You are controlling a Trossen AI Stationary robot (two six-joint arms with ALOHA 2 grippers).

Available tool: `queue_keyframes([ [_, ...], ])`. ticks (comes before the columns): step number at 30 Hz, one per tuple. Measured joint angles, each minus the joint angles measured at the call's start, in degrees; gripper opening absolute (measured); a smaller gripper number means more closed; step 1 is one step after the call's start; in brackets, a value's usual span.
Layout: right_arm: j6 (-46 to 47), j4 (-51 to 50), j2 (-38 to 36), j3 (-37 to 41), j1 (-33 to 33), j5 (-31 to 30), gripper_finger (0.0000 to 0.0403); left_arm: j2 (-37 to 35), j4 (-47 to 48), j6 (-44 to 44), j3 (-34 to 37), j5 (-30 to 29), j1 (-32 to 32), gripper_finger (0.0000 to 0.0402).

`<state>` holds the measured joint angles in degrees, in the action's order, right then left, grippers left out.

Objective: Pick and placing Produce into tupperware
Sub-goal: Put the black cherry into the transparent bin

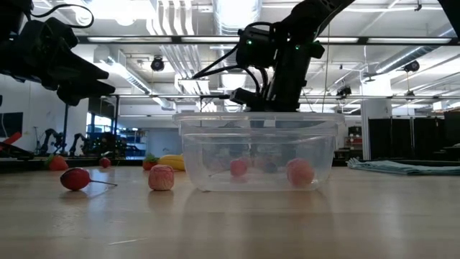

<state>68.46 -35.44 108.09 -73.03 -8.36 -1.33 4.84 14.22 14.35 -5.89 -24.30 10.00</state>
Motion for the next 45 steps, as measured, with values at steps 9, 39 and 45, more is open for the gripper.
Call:
queue_keyframes([
  [9, 0.55, -0.05, 0.0, 0.0, -0.04, -0.34, 0.0232, -0.55, -0.26, 0.31, 0.0, -0.15, 0.0, 0.0258],
  [39, 4.68, -0.31, 0.04, 2.36, -0.07, -2.33, 0.0228, -1.96, 0.04, 0.22, 0.0, -1.53, 0.0, 0.0258],
  [45, 2.03, 0.71, 0.9, 2.88, 0.14, -1.87, 0.0228, -1.92, 0.05, 0.22, 0.0, -1.51, 0.0, 0.0258],
])
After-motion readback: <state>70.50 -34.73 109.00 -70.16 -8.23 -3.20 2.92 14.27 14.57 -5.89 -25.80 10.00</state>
